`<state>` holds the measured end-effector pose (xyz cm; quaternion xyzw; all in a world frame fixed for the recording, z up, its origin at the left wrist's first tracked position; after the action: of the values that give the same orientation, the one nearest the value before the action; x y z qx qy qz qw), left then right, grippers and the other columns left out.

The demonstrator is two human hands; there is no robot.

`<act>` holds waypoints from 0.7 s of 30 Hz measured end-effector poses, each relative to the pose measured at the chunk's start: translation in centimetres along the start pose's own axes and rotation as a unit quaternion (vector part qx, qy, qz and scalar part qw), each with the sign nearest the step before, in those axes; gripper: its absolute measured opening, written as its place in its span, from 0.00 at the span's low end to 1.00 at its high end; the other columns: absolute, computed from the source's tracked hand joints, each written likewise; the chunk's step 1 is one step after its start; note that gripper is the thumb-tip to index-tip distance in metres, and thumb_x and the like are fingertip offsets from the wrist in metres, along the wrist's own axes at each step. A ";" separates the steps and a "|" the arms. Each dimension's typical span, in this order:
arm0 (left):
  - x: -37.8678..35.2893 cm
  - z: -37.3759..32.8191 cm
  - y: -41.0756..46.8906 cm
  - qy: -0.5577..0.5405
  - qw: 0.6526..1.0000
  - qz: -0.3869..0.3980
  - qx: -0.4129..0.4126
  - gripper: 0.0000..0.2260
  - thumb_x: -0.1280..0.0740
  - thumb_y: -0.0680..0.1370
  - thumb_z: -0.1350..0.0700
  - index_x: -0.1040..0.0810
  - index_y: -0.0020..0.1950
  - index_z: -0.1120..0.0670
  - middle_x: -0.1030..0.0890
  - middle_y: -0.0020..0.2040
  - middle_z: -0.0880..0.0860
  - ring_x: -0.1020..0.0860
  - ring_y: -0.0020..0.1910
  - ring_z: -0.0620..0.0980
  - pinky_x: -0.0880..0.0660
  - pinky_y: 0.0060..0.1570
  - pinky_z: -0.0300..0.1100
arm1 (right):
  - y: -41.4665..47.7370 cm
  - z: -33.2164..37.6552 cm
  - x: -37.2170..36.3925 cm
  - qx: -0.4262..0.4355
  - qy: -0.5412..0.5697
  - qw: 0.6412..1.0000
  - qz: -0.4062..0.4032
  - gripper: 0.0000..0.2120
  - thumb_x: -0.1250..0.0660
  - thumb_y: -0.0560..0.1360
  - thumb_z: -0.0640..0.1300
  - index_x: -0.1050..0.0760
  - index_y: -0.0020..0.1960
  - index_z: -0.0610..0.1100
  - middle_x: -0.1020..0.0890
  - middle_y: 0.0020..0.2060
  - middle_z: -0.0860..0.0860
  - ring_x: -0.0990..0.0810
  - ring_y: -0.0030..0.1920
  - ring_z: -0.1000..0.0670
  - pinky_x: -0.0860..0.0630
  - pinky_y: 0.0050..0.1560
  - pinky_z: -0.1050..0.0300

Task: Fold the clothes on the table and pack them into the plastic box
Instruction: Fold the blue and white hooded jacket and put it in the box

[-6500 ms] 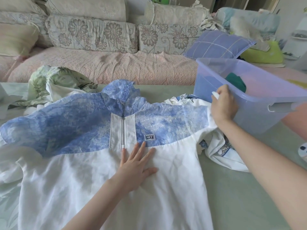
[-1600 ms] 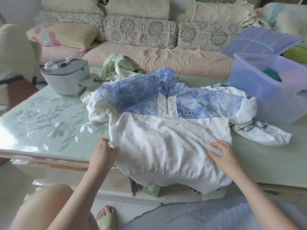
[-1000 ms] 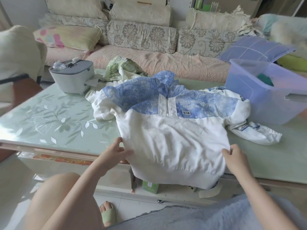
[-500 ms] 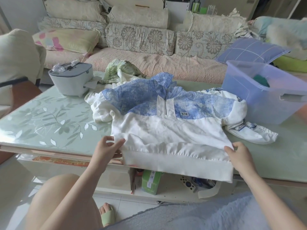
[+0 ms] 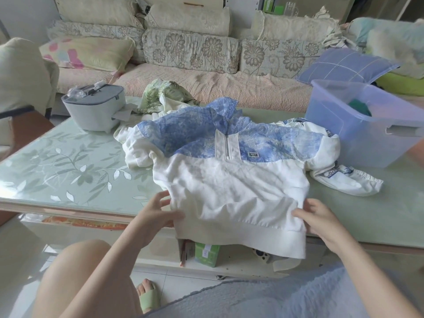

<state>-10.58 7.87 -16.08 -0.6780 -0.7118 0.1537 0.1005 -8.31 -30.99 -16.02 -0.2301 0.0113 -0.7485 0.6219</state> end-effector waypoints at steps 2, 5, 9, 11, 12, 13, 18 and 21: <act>0.4 0.3 -0.3 0.073 0.996 -0.034 -0.030 0.35 0.26 0.67 0.70 0.36 0.70 0.54 0.24 0.60 0.58 0.20 0.46 0.50 0.25 0.36 0.36 | -0.7 -0.4 -0.1 0.019 -0.059 0.998 0.003 0.26 0.29 0.69 0.35 0.33 0.63 0.48 0.25 0.53 0.51 0.24 0.52 0.49 0.27 0.50 0.52; 0.9 -0.1 -0.6 0.220 0.965 -0.107 -0.099 0.36 0.27 0.70 0.67 0.38 0.73 0.51 0.21 0.55 0.56 0.21 0.48 0.53 0.28 0.36 0.38 | -1.1 -1.1 -0.2 0.049 -0.183 0.982 -0.006 0.42 0.27 0.64 0.37 0.41 0.74 0.51 0.31 0.65 0.45 0.27 0.61 0.46 0.28 0.61 0.47; 0.5 -0.2 -0.8 0.288 0.940 -0.124 -0.133 0.39 0.27 0.70 0.65 0.42 0.75 0.50 0.20 0.44 0.57 0.20 0.40 0.55 0.22 0.40 0.50 | -1.7 -0.8 -0.1 0.077 -0.220 0.972 -0.029 0.45 0.27 0.68 0.35 0.48 0.77 0.48 0.32 0.70 0.43 0.31 0.67 0.43 0.31 0.58 0.52; 0.8 -0.1 -0.6 0.283 0.941 -0.134 -0.128 0.40 0.26 0.70 0.63 0.44 0.76 0.51 0.19 0.41 0.58 0.19 0.38 0.55 0.22 0.40 0.51 | -1.8 -0.7 0.4 0.076 -0.228 0.969 -0.049 0.47 0.26 0.69 0.35 0.51 0.78 0.48 0.25 0.63 0.41 0.27 0.62 0.41 0.32 0.47 0.55; 1.2 -0.2 -0.5 0.283 0.940 -0.143 -0.122 0.40 0.25 0.70 0.60 0.44 0.76 0.51 0.18 0.40 0.58 0.19 0.38 0.56 0.23 0.41 0.50 | -1.8 -0.6 0.7 0.079 -0.230 0.968 -0.059 0.48 0.26 0.69 0.35 0.53 0.78 0.47 0.22 0.55 0.40 0.25 0.57 0.41 0.34 0.42 0.55; 1.8 -0.4 -0.4 0.280 0.940 -0.155 -0.117 0.40 0.24 0.69 0.58 0.43 0.75 0.51 0.18 0.40 0.59 0.19 0.38 0.56 0.25 0.41 0.50 | -1.8 -0.5 1.3 0.080 -0.232 0.967 -0.071 0.49 0.25 0.68 0.36 0.53 0.78 0.45 0.21 0.45 0.42 0.24 0.53 0.42 0.36 0.39 0.55; 4.3 -1.4 -0.7 0.246 0.948 -0.181 -0.097 0.32 0.22 0.66 0.52 0.33 0.66 0.50 0.29 0.34 0.55 0.29 0.31 0.52 0.32 0.34 0.44 | -1.5 0.6 4.3 0.095 -0.230 0.961 -0.118 0.40 0.23 0.66 0.35 0.37 0.73 0.40 0.27 0.34 0.48 0.27 0.45 0.47 0.36 0.43 0.57; 4.3 -1.4 -1.3 0.271 0.944 -0.175 -0.075 0.28 0.21 0.65 0.51 0.30 0.60 0.49 0.30 0.35 0.51 0.30 0.31 0.50 0.34 0.33 0.42 | -1.6 1.1 4.4 0.104 -0.219 0.963 -0.118 0.27 0.23 0.65 0.34 0.26 0.62 0.36 0.21 0.42 0.40 0.22 0.46 0.44 0.34 0.43 0.56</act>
<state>-11.54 12.21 -14.58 -0.5644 -0.7745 -0.1097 0.2637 -9.88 -34.43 -13.12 -0.3223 -0.2304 -0.7446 0.5372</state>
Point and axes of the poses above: each hand's wrist, its own y-axis towards the middle knuckle, its own x-axis out of the back of the hand, z = x × y, the point moved 8 cm from there along y, towards the middle knuckle
